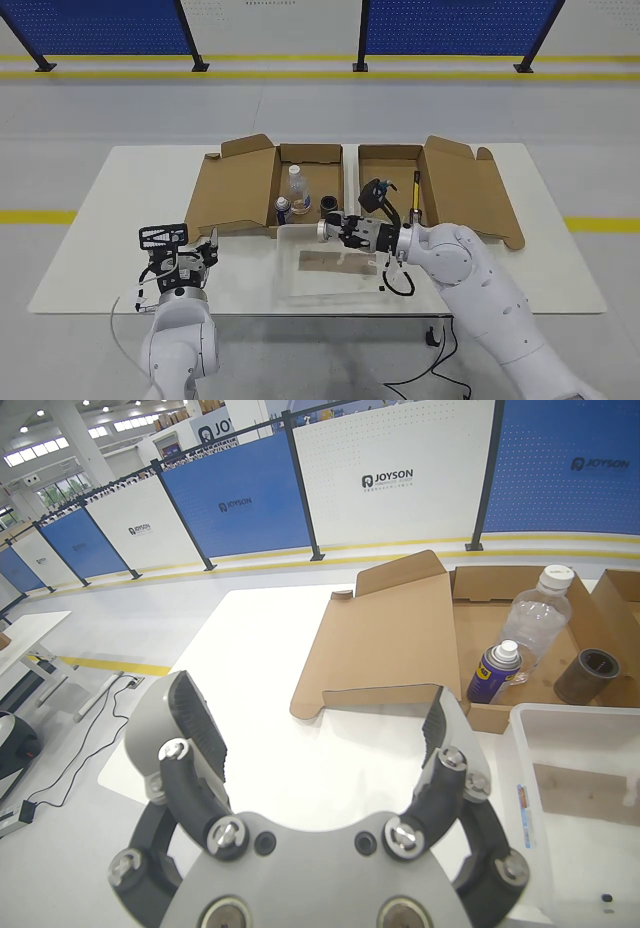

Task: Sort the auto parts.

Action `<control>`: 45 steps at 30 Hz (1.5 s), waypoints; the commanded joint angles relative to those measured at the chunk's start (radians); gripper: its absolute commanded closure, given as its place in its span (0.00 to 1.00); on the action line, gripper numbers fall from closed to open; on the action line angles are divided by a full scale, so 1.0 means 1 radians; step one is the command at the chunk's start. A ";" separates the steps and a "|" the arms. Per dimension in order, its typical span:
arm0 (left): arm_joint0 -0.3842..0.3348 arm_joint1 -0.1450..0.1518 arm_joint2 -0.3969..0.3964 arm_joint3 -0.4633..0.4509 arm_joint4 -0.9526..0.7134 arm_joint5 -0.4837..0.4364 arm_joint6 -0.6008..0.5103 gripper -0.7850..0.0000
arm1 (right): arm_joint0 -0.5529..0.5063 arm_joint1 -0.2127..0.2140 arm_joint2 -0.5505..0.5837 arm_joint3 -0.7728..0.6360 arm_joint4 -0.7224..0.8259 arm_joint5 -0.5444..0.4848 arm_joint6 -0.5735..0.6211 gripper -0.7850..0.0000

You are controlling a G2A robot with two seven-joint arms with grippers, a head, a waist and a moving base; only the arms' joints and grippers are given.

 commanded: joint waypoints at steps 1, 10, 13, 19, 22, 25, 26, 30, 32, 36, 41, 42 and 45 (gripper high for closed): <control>0.000 0.000 0.000 0.000 0.000 0.000 0.000 0.00 | 0.002 -0.001 -0.003 0.009 0.002 -0.004 -0.002 1.00; 0.000 0.000 0.000 0.000 0.000 0.000 0.000 0.00 | 0.018 -0.002 -0.009 0.022 -0.007 -0.004 -0.002 1.00; 0.000 0.000 0.000 0.000 0.000 0.000 0.000 0.00 | 0.023 -0.002 -0.010 0.023 -0.017 -0.003 0.005 1.00; 0.000 0.000 0.000 0.000 0.000 0.000 0.000 0.00 | 0.031 -0.001 -0.012 0.017 -0.045 0.012 0.013 1.00; 0.000 0.000 0.000 0.000 0.000 0.000 0.000 0.00 | 0.042 0.003 -0.006 -0.003 -0.105 0.047 0.031 1.00; 0.000 0.000 0.000 0.000 0.000 0.000 0.000 0.00 | 0.050 0.010 0.010 -0.036 -0.182 0.102 0.058 1.00; 0.000 0.000 0.000 0.000 0.000 0.000 0.000 0.00 | 0.053 0.013 0.017 -0.049 -0.219 0.124 0.072 1.00; 0.000 0.000 0.000 0.000 0.000 0.000 0.000 0.00 | 0.054 0.026 0.048 -0.110 -0.348 0.221 0.125 1.00; 0.000 0.000 0.000 0.000 0.000 0.000 0.000 0.00 | 0.049 0.031 0.065 -0.140 -0.391 0.271 0.140 1.00; 0.000 0.000 0.000 0.000 0.000 0.000 0.000 0.00 | 0.031 0.038 0.097 -0.182 -0.483 0.400 0.169 1.00; 0.000 0.000 0.000 0.000 0.000 0.000 0.000 0.00 | 0.000 0.042 0.126 -0.236 -0.566 0.570 0.197 1.00; 0.000 0.000 0.000 0.000 0.000 0.000 0.000 0.00 | -0.005 0.042 0.130 -0.244 -0.581 0.598 0.204 1.00; 0.000 0.000 0.000 0.000 0.000 0.000 0.000 0.00 | -0.015 0.042 0.143 -0.264 -0.620 0.684 0.222 1.00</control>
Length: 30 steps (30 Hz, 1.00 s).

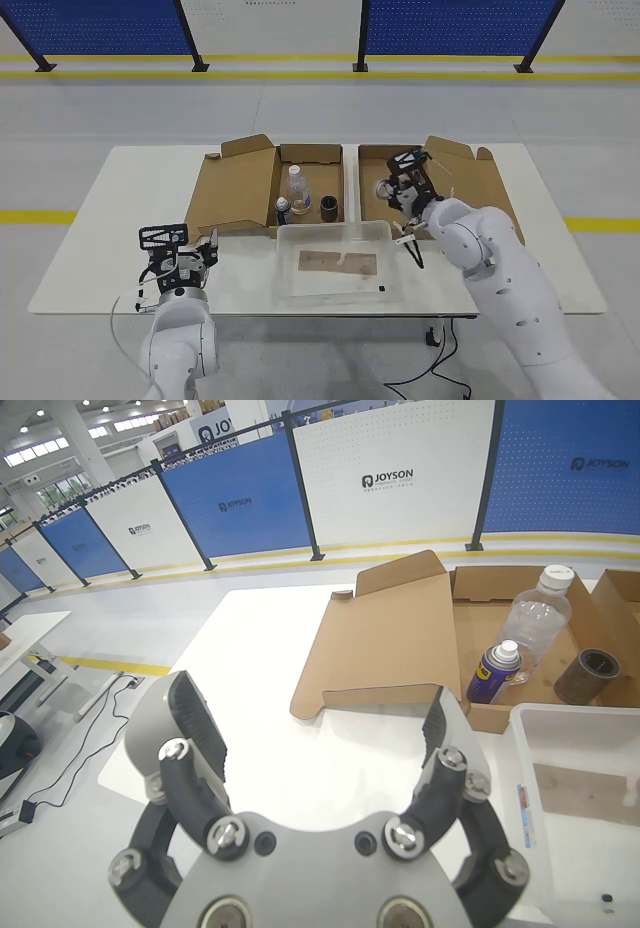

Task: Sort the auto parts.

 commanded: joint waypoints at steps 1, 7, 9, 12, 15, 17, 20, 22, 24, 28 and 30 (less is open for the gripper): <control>0.000 0.000 0.000 0.000 0.000 0.000 0.000 0.00 | -0.004 0.000 0.007 -0.007 -0.020 0.046 0.009 1.00; 0.000 0.000 0.000 0.000 0.000 0.000 0.000 0.00 | 0.002 -0.003 0.020 0.011 -0.041 0.090 0.020 1.00; 0.000 0.000 0.000 0.000 0.000 0.000 0.000 0.00 | 0.013 -0.004 0.023 0.029 -0.052 0.102 0.030 1.00; 0.000 0.000 0.000 0.000 0.000 0.000 0.000 0.00 | 0.037 -0.007 0.026 0.064 -0.056 0.104 0.045 1.00; 0.000 0.000 0.000 0.000 0.000 0.000 0.000 0.00 | 0.069 -0.013 0.033 0.129 0.002 0.095 0.046 1.00; 0.000 0.000 0.000 0.000 0.000 0.000 0.000 0.00 | 0.092 -0.017 0.029 0.173 0.016 0.089 0.053 1.00; 0.000 0.000 0.000 0.000 0.000 0.000 0.000 0.00 | 0.128 -0.024 0.023 0.249 0.053 0.082 0.059 1.00; 0.000 0.000 0.000 0.000 0.000 0.000 0.000 0.00 | 0.156 -0.030 0.016 0.306 0.082 0.079 0.070 1.00; 0.000 0.000 0.000 0.000 0.000 0.000 0.000 0.00 | 0.185 -0.037 0.005 0.366 0.114 0.074 0.084 1.00; 0.000 0.000 0.000 0.000 0.000 0.000 0.000 0.00 | 0.236 -0.053 -0.024 0.469 0.163 0.064 0.100 1.00; 0.000 0.000 0.000 0.000 0.000 0.000 0.000 0.00 | 0.262 -0.060 -0.039 0.518 0.171 0.068 0.117 1.00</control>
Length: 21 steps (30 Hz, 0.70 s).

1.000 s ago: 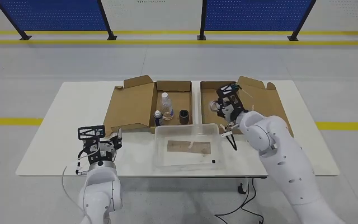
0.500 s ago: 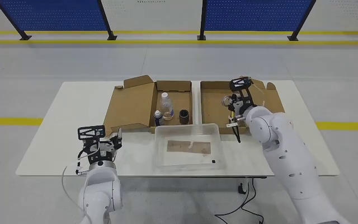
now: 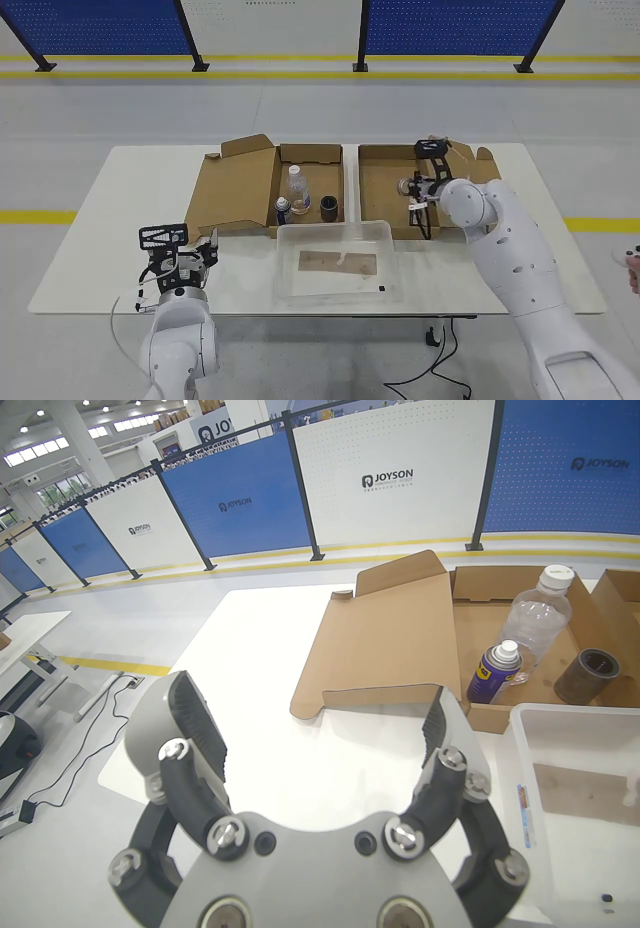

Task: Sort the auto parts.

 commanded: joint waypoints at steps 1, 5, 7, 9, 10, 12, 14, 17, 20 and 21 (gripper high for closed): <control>0.000 0.000 0.000 0.000 0.000 0.000 0.000 0.00 | 0.022 -0.006 -0.014 0.041 0.011 -0.001 0.014 1.00; 0.000 0.000 0.000 0.000 0.000 0.000 0.000 0.00 | 0.070 -0.020 -0.039 0.131 0.035 -0.004 0.047 1.00; 0.000 0.000 0.000 0.000 0.000 0.000 0.000 0.00 | 0.092 -0.025 -0.054 0.161 0.030 -0.006 0.064 1.00; 0.000 0.000 0.000 0.000 0.000 0.000 0.000 0.00 | 0.110 -0.031 -0.065 0.186 0.033 -0.012 0.075 1.00; 0.000 0.000 0.000 0.000 0.000 0.000 0.000 0.00 | 0.117 -0.033 -0.068 0.197 0.038 -0.019 0.075 1.00; 0.000 0.000 0.000 0.000 0.000 0.000 0.000 0.00 | 0.126 -0.037 -0.066 0.215 0.070 -0.061 0.064 1.00; 0.000 0.000 0.000 0.000 0.000 0.000 0.000 0.00 | 0.127 -0.037 -0.062 0.220 0.086 -0.079 0.056 1.00; 0.000 0.000 0.000 0.000 0.000 0.000 0.000 0.00 | 0.127 -0.037 -0.062 0.220 0.086 -0.079 0.056 1.00; 0.000 0.000 0.000 0.000 0.000 0.000 0.000 0.00 | 0.127 -0.037 -0.062 0.220 0.086 -0.079 0.056 1.00; 0.000 0.000 0.000 0.000 0.000 0.000 0.000 0.00 | 0.127 -0.037 -0.062 0.220 0.086 -0.079 0.056 1.00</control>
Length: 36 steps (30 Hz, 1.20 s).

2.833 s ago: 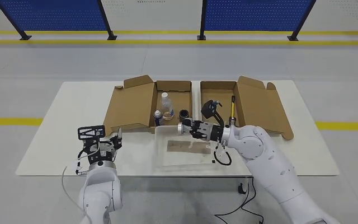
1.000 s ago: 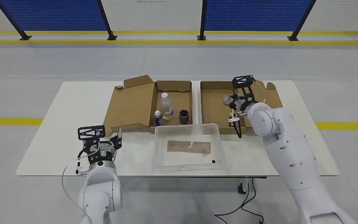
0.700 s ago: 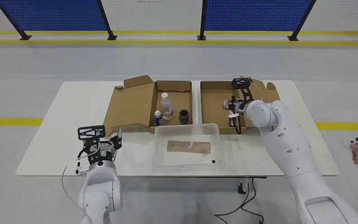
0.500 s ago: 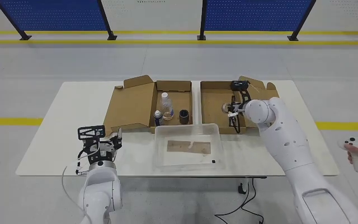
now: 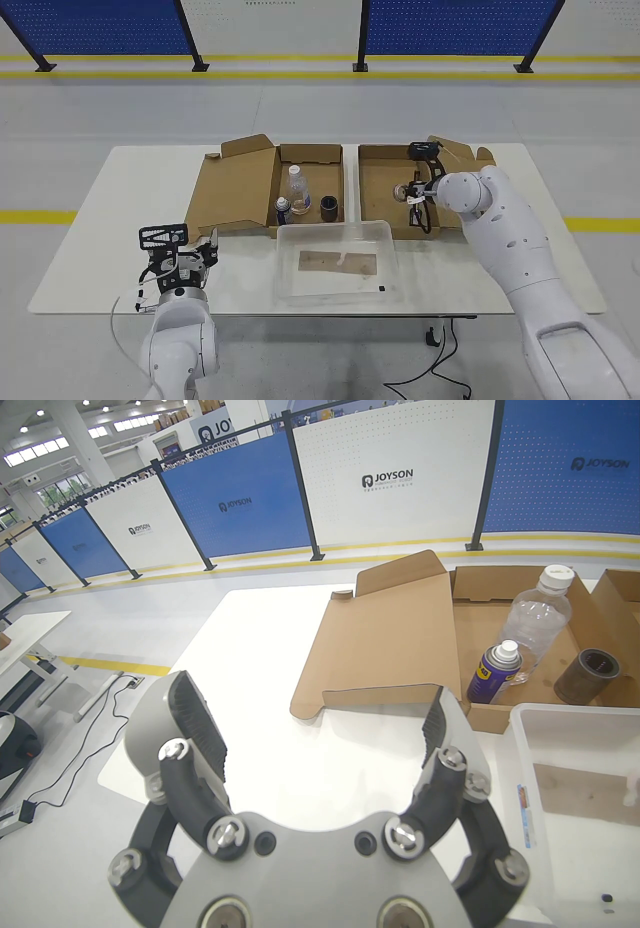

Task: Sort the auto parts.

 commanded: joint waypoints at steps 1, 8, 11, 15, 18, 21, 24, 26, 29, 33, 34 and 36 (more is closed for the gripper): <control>0.000 0.000 0.000 0.000 0.000 0.000 0.000 0.00 | 0.000 0.000 0.000 0.000 0.000 0.000 0.000 1.00; 0.000 0.000 0.000 0.000 0.000 0.000 0.000 0.00 | -0.024 -0.001 -0.007 -0.021 0.000 -0.005 -0.007 1.00; 0.000 0.000 0.000 0.000 0.000 0.000 0.000 0.00 | -0.037 0.000 -0.017 -0.046 -0.030 0.012 -0.001 1.00; 0.000 0.000 0.000 0.000 0.000 0.000 0.000 0.00 | -0.026 -0.006 -0.034 -0.030 -0.039 0.029 0.015 1.00; 0.000 0.000 0.000 0.000 0.000 0.000 0.000 0.00 | 0.004 -0.019 -0.056 0.016 -0.034 0.044 0.034 1.00; 0.000 0.000 0.000 0.000 0.000 0.000 0.000 0.00 | 0.044 -0.037 -0.088 0.081 -0.027 0.060 0.055 1.00; 0.000 0.000 0.000 0.000 0.000 0.000 0.000 0.00 | 0.087 -0.060 -0.128 0.154 -0.030 0.066 0.066 1.00; 0.000 0.000 0.000 0.000 0.000 0.000 0.000 0.00 | 0.115 -0.076 -0.154 0.205 -0.037 0.069 0.062 1.00; 0.000 0.000 0.000 0.000 0.000 0.000 0.000 0.00 | 0.147 -0.101 -0.183 0.280 -0.025 0.058 0.047 1.00; 0.000 0.000 0.000 0.000 0.000 0.000 0.000 0.00 | 0.182 -0.132 -0.215 0.378 -0.014 0.044 0.031 1.00; 0.000 0.000 0.000 0.000 0.000 0.000 0.000 0.00 | 0.189 -0.139 -0.222 0.401 -0.013 0.039 0.030 1.00; 0.000 0.000 0.000 0.000 0.000 0.000 0.000 0.00 | 0.203 -0.153 -0.233 0.441 -0.011 0.037 0.015 1.00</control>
